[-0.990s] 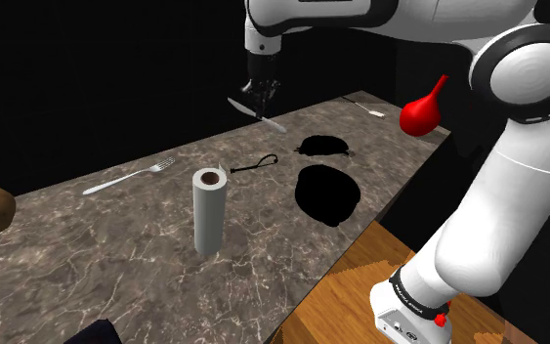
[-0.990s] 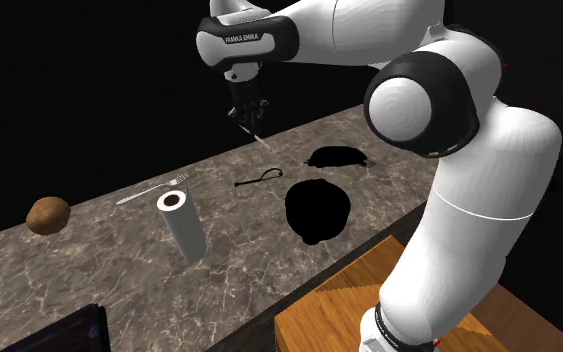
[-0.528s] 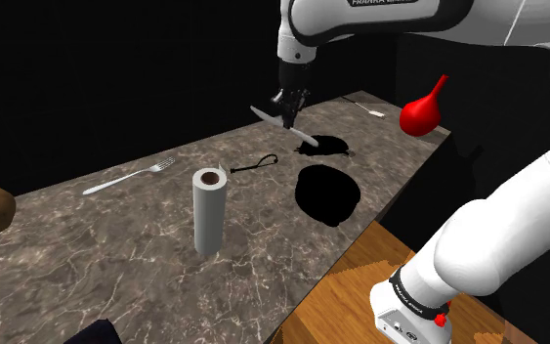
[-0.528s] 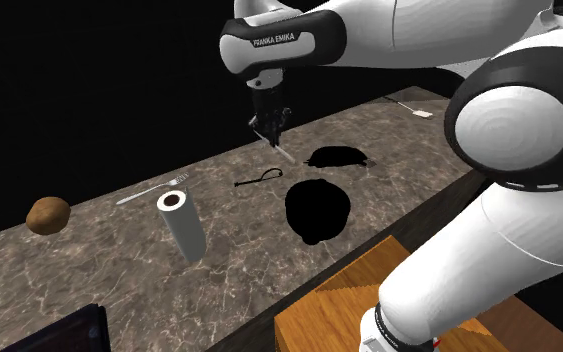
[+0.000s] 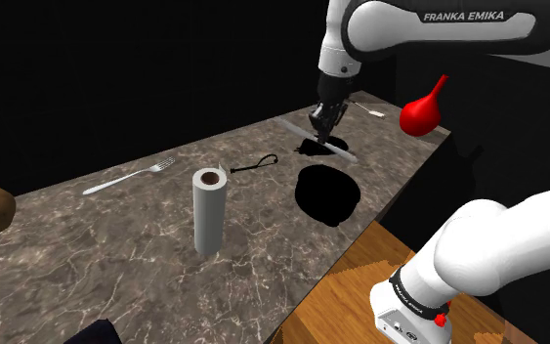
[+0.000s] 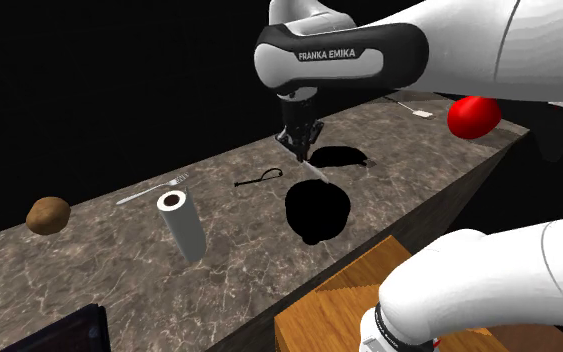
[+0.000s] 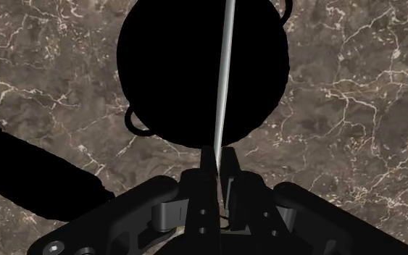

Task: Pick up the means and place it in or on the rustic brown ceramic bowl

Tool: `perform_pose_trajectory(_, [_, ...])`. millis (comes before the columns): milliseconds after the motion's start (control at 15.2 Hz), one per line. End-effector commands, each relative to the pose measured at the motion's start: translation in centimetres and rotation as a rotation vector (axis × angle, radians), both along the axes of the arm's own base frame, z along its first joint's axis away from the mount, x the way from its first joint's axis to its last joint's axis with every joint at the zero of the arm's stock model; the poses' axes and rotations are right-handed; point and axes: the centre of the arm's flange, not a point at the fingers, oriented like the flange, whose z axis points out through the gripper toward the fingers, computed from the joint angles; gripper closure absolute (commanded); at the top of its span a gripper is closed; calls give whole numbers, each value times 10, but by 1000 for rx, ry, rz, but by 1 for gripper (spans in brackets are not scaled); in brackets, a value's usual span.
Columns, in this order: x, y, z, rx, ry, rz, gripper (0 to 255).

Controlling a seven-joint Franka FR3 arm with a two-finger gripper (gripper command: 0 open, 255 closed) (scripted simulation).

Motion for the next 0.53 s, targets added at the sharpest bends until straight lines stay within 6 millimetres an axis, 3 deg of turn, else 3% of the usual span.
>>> perform_pose_trajectory(0, [-25,-5,1,0,0,0,255])
perform_pose_trajectory(264, [-76,-19,5,0,0,0,255])
perform_pose_trajectory(462, [-82,-20,-5,0,0,0,255])
